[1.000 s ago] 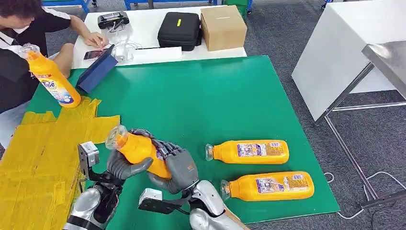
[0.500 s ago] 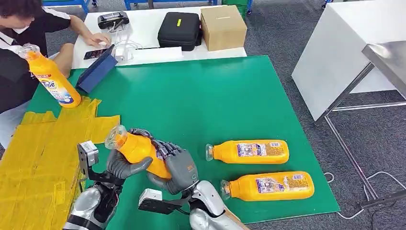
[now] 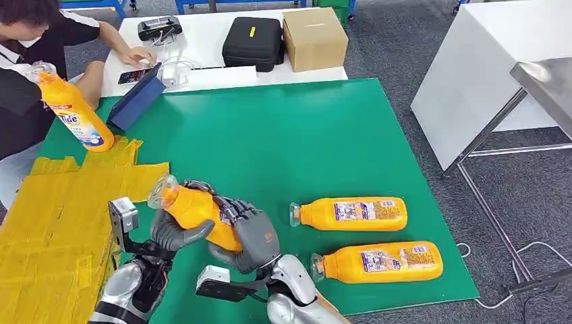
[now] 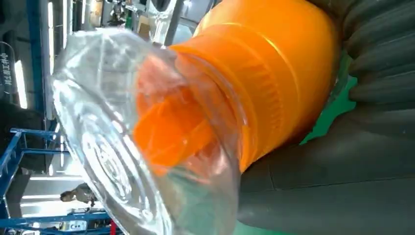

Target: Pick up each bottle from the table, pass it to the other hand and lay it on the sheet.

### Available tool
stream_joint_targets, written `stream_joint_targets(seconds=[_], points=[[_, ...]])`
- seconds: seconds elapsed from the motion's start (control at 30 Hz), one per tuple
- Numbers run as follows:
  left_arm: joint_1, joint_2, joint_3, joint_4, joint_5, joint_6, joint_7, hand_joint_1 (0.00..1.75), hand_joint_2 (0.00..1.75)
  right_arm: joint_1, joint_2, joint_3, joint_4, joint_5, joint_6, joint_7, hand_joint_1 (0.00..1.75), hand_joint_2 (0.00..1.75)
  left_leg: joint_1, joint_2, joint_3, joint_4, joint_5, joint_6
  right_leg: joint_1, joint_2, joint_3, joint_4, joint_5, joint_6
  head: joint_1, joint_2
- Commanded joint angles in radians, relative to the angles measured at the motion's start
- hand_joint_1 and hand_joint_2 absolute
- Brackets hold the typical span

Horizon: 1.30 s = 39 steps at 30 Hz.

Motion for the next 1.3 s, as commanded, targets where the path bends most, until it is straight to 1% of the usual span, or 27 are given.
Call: stream_joint_targets(seconds=[0.03, 0.1, 0.13, 0.17, 0.2, 0.23, 0.27, 0.3, 0.33, 0.53, 0.6, 0.63, 0.77, 0.8, 0.83, 0.9, 0.93, 0.97, 1.0, 1.03, 1.07, 1.1, 1.13, 1.17, 1.23, 1.27, 1.3], points=[[-0.042, -0.010, 0.080, 0.077, 0.021, 0.046, 0.017, 1.75, 1.75, 0.007, -0.029, -0.011, -0.106, -0.027, -0.048, -0.063, 0.00, 1.75, 0.002, -0.002, 0.004, 0.001, -0.002, -0.001, 0.002, -0.001, 0.005, 0.000, -0.002, -0.002, 0.000, 0.000], [-0.043, -0.011, 0.080, 0.078, 0.020, 0.046, 0.017, 1.75, 1.75, 0.006, -0.030, -0.011, -0.107, -0.029, -0.046, -0.061, 0.00, 1.75, 0.002, -0.002, 0.004, 0.000, -0.002, -0.001, 0.002, -0.001, 0.004, 0.000, -0.001, -0.002, -0.001, 0.000], [-0.045, -0.017, 0.082, 0.081, 0.023, 0.049, 0.017, 1.75, 1.75, 0.004, -0.028, -0.011, -0.100, -0.030, -0.048, -0.059, 0.00, 1.75, 0.001, -0.004, 0.002, 0.000, 0.000, 0.000, 0.001, -0.003, 0.003, -0.001, -0.001, -0.001, 0.000, 0.000], [-0.046, -0.020, 0.082, 0.082, 0.024, 0.050, 0.016, 1.75, 1.75, 0.004, -0.027, -0.009, -0.097, -0.030, -0.048, -0.060, 0.00, 1.75, 0.002, -0.005, 0.005, 0.000, -0.001, -0.001, 0.002, -0.004, 0.005, -0.001, -0.002, -0.001, 0.000, 0.000], [-0.046, -0.023, 0.084, 0.082, 0.026, 0.053, 0.015, 1.75, 1.75, 0.005, -0.026, -0.010, -0.097, -0.031, -0.050, -0.062, 0.00, 1.75, 0.000, -0.003, 0.002, 0.000, 0.000, 0.000, 0.000, -0.003, 0.002, -0.001, -0.001, -0.001, 0.000, 0.000], [-0.047, -0.025, 0.087, 0.082, 0.029, 0.055, 0.014, 1.75, 1.75, 0.005, -0.025, -0.013, -0.098, -0.031, -0.050, -0.064, 0.00, 1.75, 0.001, -0.004, 0.004, 0.000, -0.001, 0.000, 0.001, -0.003, 0.005, -0.001, -0.002, -0.001, 0.000, 0.000], [-0.047, -0.025, 0.088, 0.082, 0.031, 0.057, 0.014, 1.75, 1.75, 0.007, -0.024, -0.015, -0.098, -0.030, -0.050, -0.065, 0.00, 1.75, 0.001, -0.002, 0.002, 0.000, -0.001, 0.000, 0.001, -0.001, 0.002, -0.001, 0.000, -0.001, 0.000, 0.000], [-0.048, -0.028, 0.093, 0.079, 0.034, 0.062, 0.010, 1.75, 1.75, 0.009, -0.022, -0.019, -0.099, -0.028, -0.050, -0.067, 0.00, 1.75, 0.001, -0.003, 0.004, 0.000, -0.001, 0.000, 0.001, -0.002, 0.004, -0.001, -0.001, -0.001, 0.000, 0.000], [-0.048, -0.029, 0.096, 0.076, 0.031, 0.069, 0.005, 1.75, 1.75, 0.010, -0.022, -0.021, -0.100, -0.027, -0.050, -0.067, 0.00, 1.75, 0.000, -0.003, 0.002, 0.000, 0.000, 0.000, 0.000, -0.002, 0.002, -0.001, -0.001, -0.001, 0.000, 0.000], [-0.051, -0.035, 0.100, 0.048, 0.008, 0.114, -0.011, 1.75, 1.75, 0.019, -0.017, -0.037, -0.110, -0.015, -0.050, -0.081, 0.00, 1.75, 0.001, -0.004, 0.003, 0.000, -0.001, -0.001, 0.001, -0.002, 0.004, -0.001, -0.001, -0.001, 0.000, 0.000], [-0.055, -0.029, 0.101, 0.039, -0.033, 0.152, -0.024, 1.75, 1.75, 0.028, -0.014, -0.052, -0.123, -0.007, -0.050, -0.089, 0.00, 1.75, 0.002, -0.004, 0.003, 0.001, -0.001, -0.001, 0.001, -0.002, 0.004, 0.000, -0.002, -0.001, 0.000, 0.000], [-0.057, -0.029, 0.101, 0.038, -0.033, 0.152, -0.024, 1.75, 1.75, 0.028, -0.014, -0.052, -0.123, -0.007, -0.050, -0.089, 0.00, 1.75, 0.001, -0.003, 0.001, 0.000, 0.000, 0.000, 0.001, -0.002, 0.001, 0.000, 0.000, -0.001, 0.000, 0.000], [-0.059, -0.028, 0.102, 0.037, -0.033, 0.152, -0.024, 1.75, 1.75, 0.029, -0.014, -0.052, -0.123, -0.006, -0.050, -0.089, 0.00, 1.75, 0.002, -0.004, 0.004, 0.001, -0.002, -0.001, 0.002, -0.003, 0.004, 0.000, -0.002, -0.002, 0.000, 0.000], [-0.059, -0.028, 0.102, 0.037, -0.033, 0.152, -0.024, 1.75, 1.75, 0.029, -0.014, -0.052, -0.123, -0.006, -0.050, -0.089, 0.00, 1.75, 0.001, -0.003, 0.002, 0.000, -0.001, -0.001, 0.001, -0.002, 0.003, -0.001, -0.001, -0.001, 0.000, 0.000], [-0.060, -0.024, 0.099, 0.036, -0.061, 0.179, -0.032, 1.75, 1.75, 0.032, -0.014, -0.059, -0.131, -0.005, -0.050, -0.091, 0.00, 1.75, 0.002, -0.004, 0.004, 0.001, -0.002, -0.001, 0.002, -0.002, 0.005, 0.000, -0.002, -0.002, 0.000, 0.000], [-0.085, -0.009, 0.084, 0.017, -0.280, 0.388, -0.077, 1.75, 1.75, 0.062, -0.009, -0.102, -0.185, 0.008, -0.050, -0.108, 0.00, 1.75, 0.002, -0.004, 0.005, 0.001, -0.003, -0.001, 0.002, -0.002, 0.007, 0.000, -0.002, -0.002, 0.000, 0.000], [-0.095, -0.004, 0.085, 0.006, -0.352, 0.448, -0.077, 1.75, 1.75, 0.068, -0.017, -0.101, -0.208, 0.000, -0.050, -0.106, 0.00, 1.75, 0.003, -0.005, 0.005, 0.002, -0.003, -0.001, 0.002, -0.003, 0.006, 0.000, -0.003, -0.002, 0.000, 0.000], [-0.111, 0.008, 0.084, -0.012, -0.505, 0.566, -0.067, 1.75, 1.75, 0.075, -0.035, -0.098, -0.258, -0.022, -0.050, -0.100, 0.00, 1.75, 0.002, -0.005, 0.003, 0.002, -0.002, -0.001, 0.002, -0.004, 0.004, 0.001, -0.003, -0.002, 0.000, 0.000], [-0.119, 0.018, 0.088, -0.023, -0.583, 0.612, -0.049, 1.75, 1.75, 0.077, -0.047, -0.095, -0.293, -0.036, -0.048, -0.087, 0.00, 1.75, 0.002, -0.007, 0.002, 0.003, -0.002, -0.001, 0.002, -0.005, 0.004, 0.001, -0.003, -0.002, 0.000, 0.000], [-0.129, 0.031, 0.099, -0.023, -0.734, 0.703, -0.012, 1.75, 1.75, 0.081, -0.060, -0.098, -0.334, -0.059, -0.041, -0.079, 0.00, 1.75, 0.003, -0.007, 0.002, 0.003, -0.002, -0.001, 0.002, -0.005, 0.004, 0.002, -0.003, -0.002, 0.000, 0.000], [-0.147, 0.046, 0.116, 0.001, -0.975, 0.811, 0.062, 1.75, 1.75, 0.085, -0.070, -0.111, -0.374, -0.066, -0.040, -0.072, 0.00, 1.75, 0.002, -0.006, 0.001, 0.003, -0.002, -0.001, 0.002, -0.004, 0.003, 0.002, -0.003, -0.002, 0.000, 0.000], [-0.163, 0.059, 0.129, 0.030, -1.116, 0.825, 0.114, 1.75, 1.75, 0.088, -0.071, -0.125, -0.395, -0.067, -0.041, -0.070, 0.00, 1.75, 0.002, -0.004, 0.001, 0.003, -0.002, -0.001, 0.002, -0.002, 0.003, 0.002, -0.002, -0.002, 0.000, 0.000], [-0.171, 0.064, 0.138, 0.047, -1.165, 0.819, 0.132, 1.75, 1.75, 0.094, -0.066, -0.140, -0.406, -0.070, -0.040, -0.066, 0.00, 1.75, 0.003, -0.004, 0.003, 0.003, -0.002, -0.001, 0.003, -0.002, 0.005, 0.001, -0.002, -0.002, 0.000, 0.000], [-0.191, 0.081, 0.146, 0.097, -1.277, 0.818, 0.173, 1.75, 1.75, 0.099, -0.063, -0.158, -0.424, -0.073, -0.035, -0.061, 0.00, 1.75, 0.003, -0.004, 0.004, 0.003, -0.003, -0.001, 0.003, -0.002, 0.006, 0.001, -0.003, -0.002, 0.000, 0.000], [-0.225, 0.100, 0.165, 0.199, -1.505, 0.866, 0.258, 1.75, 1.75, 0.106, -0.063, -0.187, -0.450, -0.083, -0.020, -0.063, 0.00, 1.75, 0.001, -0.004, 0.002, 0.000, 0.000, -0.001, 0.001, -0.003, 0.003, 0.000, -0.001, -0.001, 0.000, 0.000], [-0.238, 0.121, 0.173, 0.252, -1.662, 0.890, 0.323, 1.75, 1.75, 0.107, -0.064, -0.200, -0.458, -0.086, -0.018, -0.068, 0.00, 1.75, 0.001, -0.004, 0.003, 0.000, 0.000, -0.001, 0.001, -0.003, 0.004, 0.000, -0.001, -0.002, 0.000, 0.000], [-0.270, 0.252, 0.054, 0.293, -1.791, 0.905, 0.499, 1.75, 1.75, 0.106, -0.064, -0.210, -0.459, -0.086, -0.021, -0.070, 0.00, 1.75, 0.002, -0.004, 0.006, -0.001, 0.000, -0.001, 0.001, -0.002, 0.006, -0.001, -0.001, -0.002, 0.000, 0.000]])
